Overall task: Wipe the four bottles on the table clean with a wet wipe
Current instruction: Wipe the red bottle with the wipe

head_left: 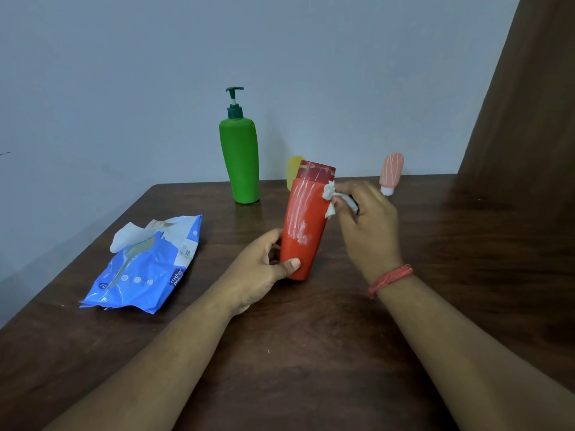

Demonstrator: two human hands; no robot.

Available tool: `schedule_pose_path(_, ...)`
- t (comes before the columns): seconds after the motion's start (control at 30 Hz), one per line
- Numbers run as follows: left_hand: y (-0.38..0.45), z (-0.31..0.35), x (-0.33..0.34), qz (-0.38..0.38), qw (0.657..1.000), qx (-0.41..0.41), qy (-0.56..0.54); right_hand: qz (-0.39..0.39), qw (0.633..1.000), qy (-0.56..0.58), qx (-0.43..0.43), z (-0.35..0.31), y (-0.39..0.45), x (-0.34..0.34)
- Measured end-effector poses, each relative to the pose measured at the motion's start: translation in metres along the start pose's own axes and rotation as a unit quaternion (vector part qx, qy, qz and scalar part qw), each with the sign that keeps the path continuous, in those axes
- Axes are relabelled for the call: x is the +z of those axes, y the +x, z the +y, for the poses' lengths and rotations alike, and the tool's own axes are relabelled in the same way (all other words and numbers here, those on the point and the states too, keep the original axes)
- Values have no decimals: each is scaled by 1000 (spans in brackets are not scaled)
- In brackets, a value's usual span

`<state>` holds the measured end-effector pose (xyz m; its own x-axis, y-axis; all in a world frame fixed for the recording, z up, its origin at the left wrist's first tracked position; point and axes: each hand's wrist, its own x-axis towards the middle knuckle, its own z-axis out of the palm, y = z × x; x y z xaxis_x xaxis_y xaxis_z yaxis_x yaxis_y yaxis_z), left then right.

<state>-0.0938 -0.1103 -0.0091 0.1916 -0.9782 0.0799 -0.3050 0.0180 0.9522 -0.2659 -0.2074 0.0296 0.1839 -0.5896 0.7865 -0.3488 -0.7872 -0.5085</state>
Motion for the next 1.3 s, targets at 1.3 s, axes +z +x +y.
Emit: schedule_pose_path(1.3,-6,28,19,89,967,76,225,32,968,-155,-192,-9,8,-17)
